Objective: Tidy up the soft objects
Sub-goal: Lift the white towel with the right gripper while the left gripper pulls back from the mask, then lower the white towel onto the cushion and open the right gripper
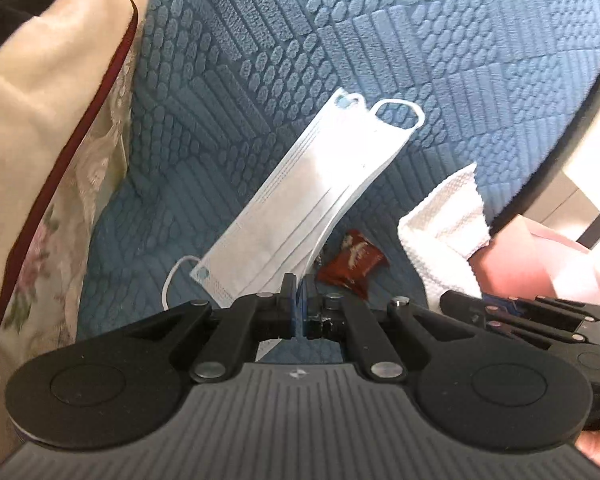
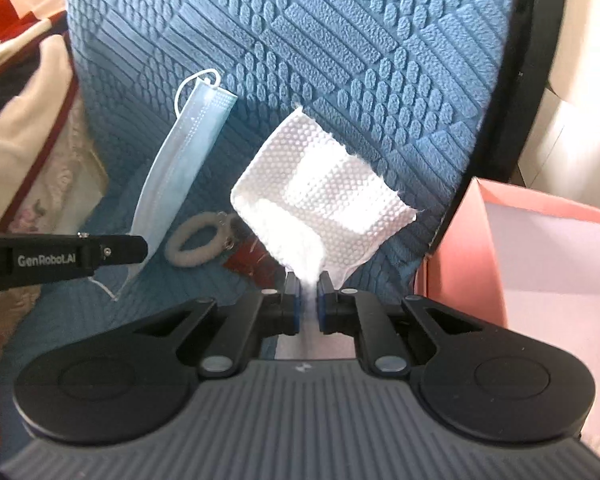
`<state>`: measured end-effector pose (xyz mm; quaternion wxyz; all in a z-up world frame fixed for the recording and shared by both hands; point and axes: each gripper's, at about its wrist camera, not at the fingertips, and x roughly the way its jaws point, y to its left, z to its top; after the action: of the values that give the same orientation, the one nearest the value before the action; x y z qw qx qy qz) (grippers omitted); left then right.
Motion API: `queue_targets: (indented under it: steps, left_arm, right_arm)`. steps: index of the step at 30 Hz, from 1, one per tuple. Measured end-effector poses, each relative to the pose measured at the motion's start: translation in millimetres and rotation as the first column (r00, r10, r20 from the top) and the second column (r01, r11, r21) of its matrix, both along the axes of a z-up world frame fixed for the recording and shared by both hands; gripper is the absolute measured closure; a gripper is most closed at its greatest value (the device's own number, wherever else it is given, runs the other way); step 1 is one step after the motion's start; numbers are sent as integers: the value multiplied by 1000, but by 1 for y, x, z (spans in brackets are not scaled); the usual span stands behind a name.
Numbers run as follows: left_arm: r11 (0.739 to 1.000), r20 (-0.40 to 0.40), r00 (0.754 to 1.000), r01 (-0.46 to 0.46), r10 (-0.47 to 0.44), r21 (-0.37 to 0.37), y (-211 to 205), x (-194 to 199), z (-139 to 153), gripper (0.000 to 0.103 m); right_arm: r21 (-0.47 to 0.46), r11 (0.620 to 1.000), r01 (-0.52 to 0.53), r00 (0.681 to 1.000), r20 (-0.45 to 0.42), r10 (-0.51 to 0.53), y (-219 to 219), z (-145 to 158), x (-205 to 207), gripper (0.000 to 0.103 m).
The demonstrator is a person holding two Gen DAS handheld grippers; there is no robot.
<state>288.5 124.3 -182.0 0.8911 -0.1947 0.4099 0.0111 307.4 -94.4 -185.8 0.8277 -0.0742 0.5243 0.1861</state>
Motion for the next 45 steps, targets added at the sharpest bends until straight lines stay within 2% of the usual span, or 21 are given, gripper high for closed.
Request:
queue_targets:
  steps: [6,8,29,36,40,45]
  left_arm:
    - [1000,15,1000,-18,18,-18,-14,-32,9,100]
    - [999,13,999,-33,33,-25,-26,-27,4,100]
    - [993,11,996,-86,87,-79,-49,-122,15,100]
    - [993,2,994,-107,107,-53,-64,-147,12,100]
    - [991,-21,994,-110,109,-70,-72,-156,7,99]
    - [991,-23,992,-124,124,-44,-74,-167,6,99]
  right_arm:
    - [28,999,19,1000,-7,-18,-7,20,-18,91]
    - [36,999,24,1000,-14,-24,-8,26,-31,91]
    - [85,994,71,995,-80,-64,-32,46,-110,91]
    - [71,995,64,994,-98,-57,-33,49,-136,91]
    - [67,996,52,992,-121,-44,-34,49,-150,91]
    - [68,996,50,987,-153,-40,-36,49,-163,90]
